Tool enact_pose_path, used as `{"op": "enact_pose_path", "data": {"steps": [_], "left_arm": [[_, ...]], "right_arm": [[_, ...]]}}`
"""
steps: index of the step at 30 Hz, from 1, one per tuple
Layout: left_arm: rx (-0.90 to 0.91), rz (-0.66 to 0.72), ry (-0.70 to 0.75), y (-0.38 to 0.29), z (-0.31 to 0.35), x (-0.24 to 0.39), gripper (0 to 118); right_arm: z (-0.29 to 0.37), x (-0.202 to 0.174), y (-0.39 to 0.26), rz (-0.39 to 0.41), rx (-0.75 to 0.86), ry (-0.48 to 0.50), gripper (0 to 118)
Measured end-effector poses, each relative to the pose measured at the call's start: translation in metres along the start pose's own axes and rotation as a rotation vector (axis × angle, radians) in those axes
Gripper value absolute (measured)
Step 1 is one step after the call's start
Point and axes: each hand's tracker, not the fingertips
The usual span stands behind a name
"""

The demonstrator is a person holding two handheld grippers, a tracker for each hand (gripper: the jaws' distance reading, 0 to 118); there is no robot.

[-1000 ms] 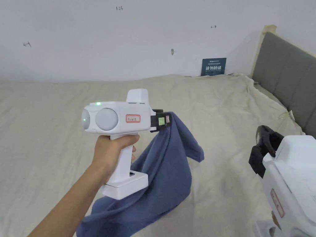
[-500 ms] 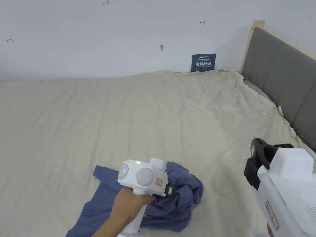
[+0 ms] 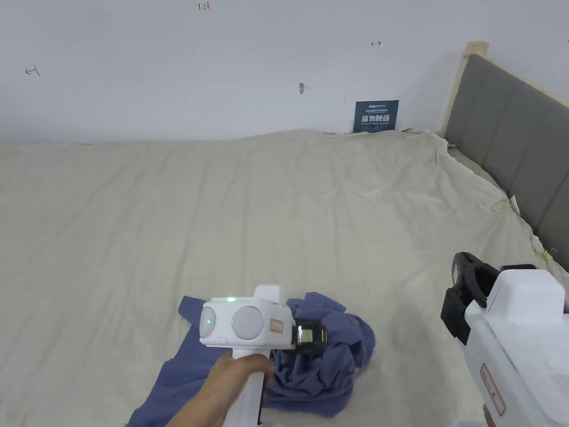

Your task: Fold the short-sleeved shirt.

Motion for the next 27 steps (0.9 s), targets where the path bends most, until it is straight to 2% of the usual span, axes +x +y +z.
{"op": "enact_pose_path", "data": {"steps": [4,10,13,17,18,19,20,21,22,23,26,27], "left_arm": [[0.253,-0.043,0.028,0.022,0.074,0.006,108],[0.535,-0.131,0.203,0.027,0.164,0.003,107],[0.667,-0.158,0.291,0.019,0.189,-0.008,100],[0.787,-0.176,0.389,0.006,0.210,-0.026,76],[0.812,-0.182,0.413,0.003,0.213,-0.031,67],[0.839,-0.185,0.427,-0.002,0.218,-0.035,53],[0.859,-0.187,0.434,-0.006,0.222,-0.038,47],[0.863,-0.197,0.431,-0.010,0.225,-0.041,47],[0.866,-0.197,0.439,-0.011,0.227,-0.045,28],[0.863,-0.203,0.444,-0.014,0.229,-0.047,14],[0.881,-0.201,0.450,-0.023,0.235,-0.054,1],[0.892,-0.197,0.453,-0.026,0.237,-0.056,0]], "right_arm": [[0.002,-0.005,0.009,0.001,0.020,0.003,1],[0.001,-0.008,0.020,-0.007,0.059,0.006,1],[0.001,-0.011,0.024,-0.009,0.072,0.011,1],[0.000,-0.013,0.024,-0.012,0.084,0.019,1],[0.000,-0.013,0.025,-0.013,0.088,0.023,1],[0.000,-0.014,0.025,-0.015,0.088,0.025,1],[0.003,-0.019,0.028,-0.016,0.091,0.028,1],[0.003,-0.021,0.028,-0.016,0.093,0.029,1],[0.004,-0.023,0.029,-0.016,0.093,0.029,1],[0.004,-0.023,0.029,-0.016,0.095,0.032,1],[0.004,-0.026,0.028,-0.015,0.096,0.034,1],[0.003,-0.027,0.028,-0.014,0.095,0.035,1]]}}
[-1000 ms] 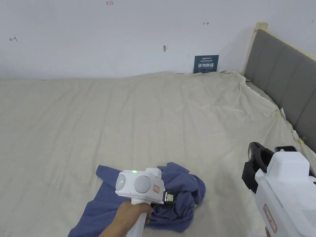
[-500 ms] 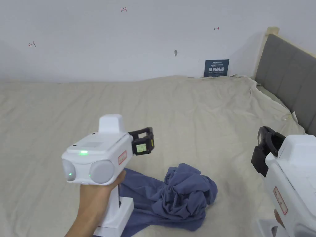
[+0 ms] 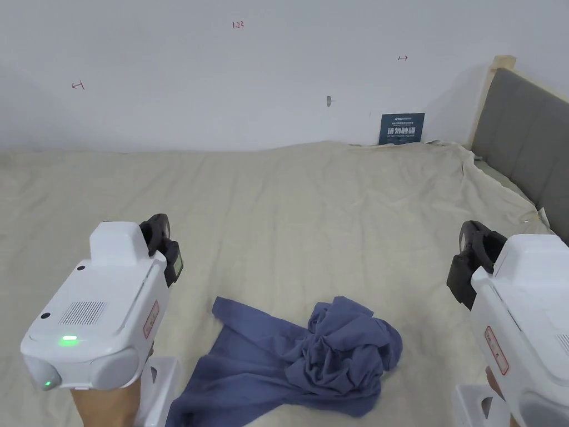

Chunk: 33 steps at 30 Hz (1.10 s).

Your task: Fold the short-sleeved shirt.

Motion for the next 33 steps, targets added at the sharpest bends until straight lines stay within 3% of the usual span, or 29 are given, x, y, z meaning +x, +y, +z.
{"op": "enact_pose_path", "data": {"steps": [15,21,33], "left_arm": [[-0.007,-0.051,0.037,-0.005,0.007,-0.008,0],[-0.264,-0.019,-0.014,-0.020,-0.013,-0.010,0],[-0.704,0.146,-0.009,-0.129,-0.019,-0.021,0]], "right_arm": [[-0.005,-0.009,-0.004,0.001,-0.014,0.014,1],[-0.009,-0.006,-0.009,-0.001,-0.023,0.015,1],[-0.012,-0.008,-0.020,0.000,-0.057,0.021,1]]}}
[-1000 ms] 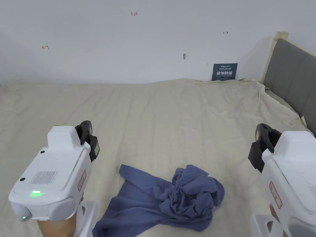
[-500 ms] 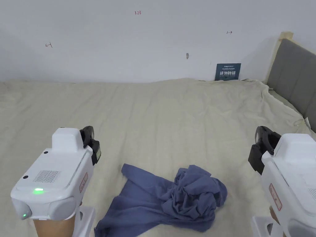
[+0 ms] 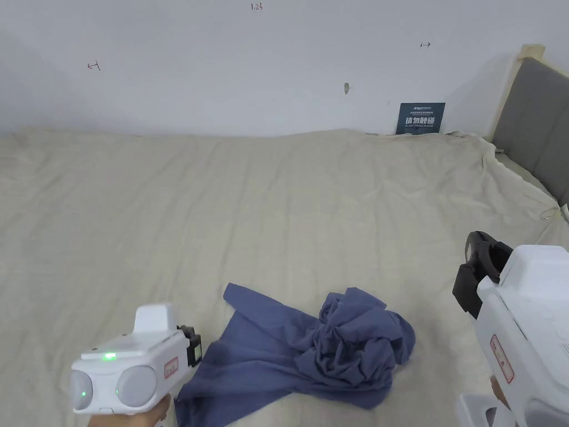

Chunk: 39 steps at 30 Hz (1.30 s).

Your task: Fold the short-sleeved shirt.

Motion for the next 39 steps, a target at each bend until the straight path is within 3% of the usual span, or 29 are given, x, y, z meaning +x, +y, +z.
{"op": "enact_pose_path", "data": {"steps": [5,7,8,11,13,17,21,23,26,27,29,39], "left_arm": [[-0.118,0.028,0.021,-0.040,-0.016,-0.007,0],[-0.202,0.045,0.021,-0.050,-0.021,-0.009,9],[-0.211,0.051,0.033,-0.055,-0.024,-0.009,22],[-0.249,0.030,0.075,-0.063,-0.031,-0.007,82],[-0.261,0.017,0.099,-0.067,-0.036,-0.005,90],[-0.271,0.003,0.108,-0.067,-0.045,-0.001,89],[-0.307,0.022,0.126,-0.072,-0.060,0.001,80],[-0.338,0.024,0.131,-0.077,-0.068,0.002,49],[-0.315,-0.005,0.150,-0.076,-0.063,0.008,46],[-0.312,-0.012,0.146,-0.076,-0.062,0.009,39],[-0.292,0.001,0.093,-0.075,-0.060,0.009,8],[-0.110,0.034,-0.044,-0.040,-0.016,-0.004,1]], "right_arm": [[-0.002,-0.001,-0.005,-0.002,-0.017,0.002,1],[-0.004,-0.003,-0.007,-0.002,-0.023,0.004,1],[-0.003,-0.005,-0.008,-0.004,-0.026,0.006,1],[-0.005,-0.008,-0.010,-0.008,-0.035,0.013,1],[-0.005,-0.010,-0.012,-0.007,-0.042,0.020,1],[-0.006,-0.012,-0.015,-0.006,-0.054,0.027,1],[-0.006,-0.011,-0.017,-0.010,-0.066,0.027,1],[-0.005,-0.010,-0.018,-0.011,-0.072,0.027,1],[-0.005,-0.010,-0.019,-0.008,-0.082,0.026,1],[-0.005,-0.009,-0.019,-0.008,-0.084,0.025,1],[-0.008,-0.006,-0.022,-0.011,-0.094,0.023,1],[-0.061,0.023,-0.054,-0.063,-0.257,0.044,1]]}}
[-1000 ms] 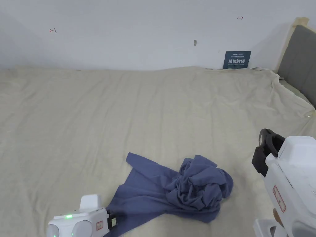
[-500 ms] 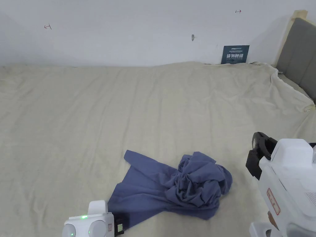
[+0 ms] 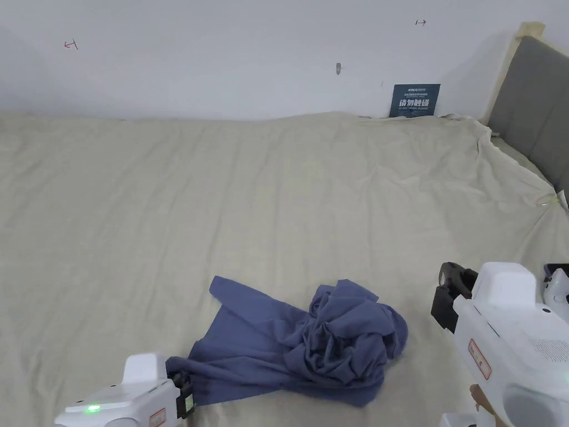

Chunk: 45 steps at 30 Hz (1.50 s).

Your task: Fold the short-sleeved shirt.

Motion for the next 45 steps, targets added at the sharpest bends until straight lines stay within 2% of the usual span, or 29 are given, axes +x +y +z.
{"op": "enact_pose_path", "data": {"steps": [4,6,8,9,13,19,24,25,27,29,30,36,37,45], "left_arm": [[0.039,0.004,-0.025,0.017,0.014,0.000,1],[0.050,0.006,-0.031,0.023,0.016,0.001,1],[0.063,0.007,-0.027,0.027,0.016,0.003,1],[0.068,0.001,-0.025,0.028,0.015,0.004,1],[0.065,-0.017,-0.025,0.030,0.011,0.008,1],[0.055,-0.027,-0.020,0.031,0.004,0.007,1],[0.045,-0.003,-0.024,0.031,0.000,0.002,1],[0.045,0.000,-0.025,0.031,0.001,0.001,1],[0.043,0.004,-0.029,0.030,0.001,0.001,1],[0.042,0.001,-0.029,0.030,0.001,0.001,1],[0.041,0.000,-0.029,0.030,0.001,0.001,1],[0.060,0.025,-0.054,0.030,0.008,-0.003,1],[0.064,0.030,-0.058,0.030,0.009,-0.004,1],[0.147,0.071,-0.079,0.063,0.026,-0.016,1]], "right_arm": [[-0.051,0.013,-0.011,-0.013,-0.136,0.025,6],[-0.079,0.020,-0.020,-0.014,-0.210,0.029,34],[-0.105,0.024,-0.028,0.007,-0.275,0.020,73],[-0.114,0.019,-0.032,0.023,-0.315,0.006,85],[-0.157,0.024,-0.051,0.013,-0.428,-0.004,92],[-0.200,0.024,-0.072,-0.066,-0.567,0.008,90],[-0.206,0.015,-0.090,-0.153,-0.633,0.030,72],[-0.200,0.010,-0.091,-0.172,-0.641,0.041,66],[-0.195,0.004,-0.095,-0.188,-0.648,0.063,43],[-0.189,-0.001,-0.094,-0.199,-0.642,0.098,11],[-0.188,-0.003,-0.094,-0.206,-0.649,0.124,10],[-0.159,-0.009,-0.073,-0.183,-0.554,0.103,6],[-0.160,0.003,-0.066,-0.175,-0.525,0.104,6],[-0.118,0.027,0.012,-0.102,-0.314,0.117,6]]}}
